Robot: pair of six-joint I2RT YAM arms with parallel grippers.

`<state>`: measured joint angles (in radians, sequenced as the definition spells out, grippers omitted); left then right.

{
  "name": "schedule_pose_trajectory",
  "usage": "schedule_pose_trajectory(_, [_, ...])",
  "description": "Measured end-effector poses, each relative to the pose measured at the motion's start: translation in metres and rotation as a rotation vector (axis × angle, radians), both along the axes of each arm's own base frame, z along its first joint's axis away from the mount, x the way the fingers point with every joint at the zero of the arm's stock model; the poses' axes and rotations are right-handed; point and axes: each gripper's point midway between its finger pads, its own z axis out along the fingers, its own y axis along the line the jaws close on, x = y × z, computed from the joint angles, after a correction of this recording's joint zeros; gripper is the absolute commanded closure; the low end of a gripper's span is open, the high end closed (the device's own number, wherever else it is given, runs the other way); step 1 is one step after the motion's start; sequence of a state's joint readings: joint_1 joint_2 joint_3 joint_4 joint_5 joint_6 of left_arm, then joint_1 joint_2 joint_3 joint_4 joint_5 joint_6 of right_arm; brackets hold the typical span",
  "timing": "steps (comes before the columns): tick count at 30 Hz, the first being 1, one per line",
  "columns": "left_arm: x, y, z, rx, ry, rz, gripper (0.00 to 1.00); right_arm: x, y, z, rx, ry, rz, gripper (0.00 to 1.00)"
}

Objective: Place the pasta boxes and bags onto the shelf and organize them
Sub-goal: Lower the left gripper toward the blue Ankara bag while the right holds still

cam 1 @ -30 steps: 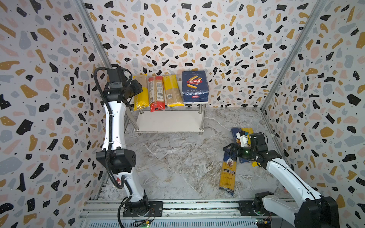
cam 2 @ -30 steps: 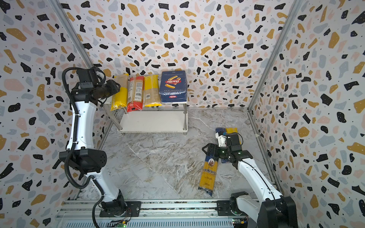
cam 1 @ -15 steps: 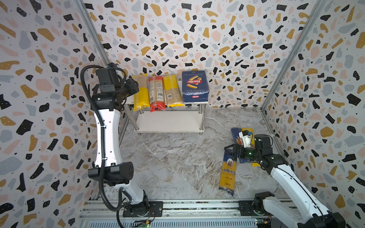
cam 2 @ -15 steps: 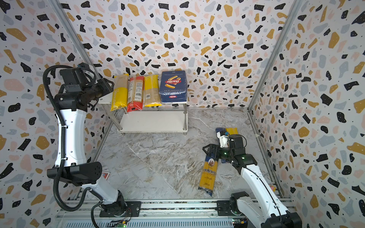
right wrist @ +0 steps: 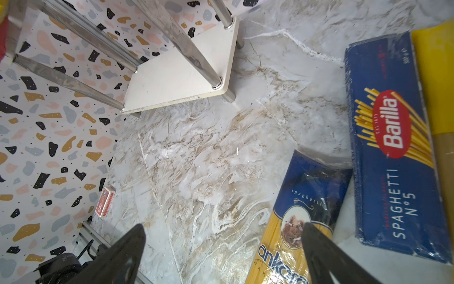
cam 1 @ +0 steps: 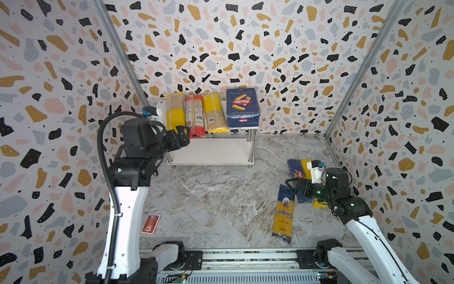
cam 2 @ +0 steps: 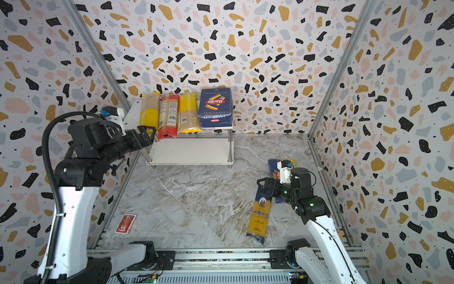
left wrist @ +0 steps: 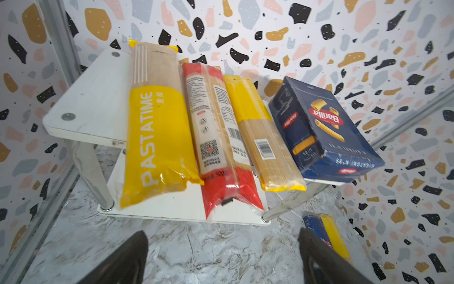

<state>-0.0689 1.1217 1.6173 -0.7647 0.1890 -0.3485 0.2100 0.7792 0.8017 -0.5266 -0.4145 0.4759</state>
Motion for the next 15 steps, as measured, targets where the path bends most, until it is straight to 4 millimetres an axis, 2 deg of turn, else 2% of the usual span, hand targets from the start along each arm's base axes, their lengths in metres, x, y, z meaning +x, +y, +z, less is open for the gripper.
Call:
schedule_pose_trajectory(2, [-0.014,-0.017,-0.018,0.011,0.014,-0.048,0.0,-0.001,-0.004,0.004,-0.008,-0.013,-0.02,0.01])
schedule_pose_trajectory(4, [-0.028,-0.033,-0.047,0.018,0.046,-0.101,0.0,-0.003,-0.008,0.002,-0.019,-0.006,-0.039,0.01])
schedule_pose_trajectory(8, [-0.051,-0.051,-0.105,-0.003,0.118,-0.16,0.01,-0.007,-0.013,-0.001,-0.033,0.013,-0.068,0.01])
schedule_pose_trajectory(12, [-0.062,-0.07,-0.161,-0.023,0.209,-0.222,0.0,-0.011,-0.019,-0.001,-0.042,0.015,-0.094,0.01])
schedule_pose_trajectory(15, [-0.066,-0.087,-0.191,-0.025,0.26,-0.267,0.0,-0.013,-0.021,-0.003,-0.048,0.021,-0.109,0.01])
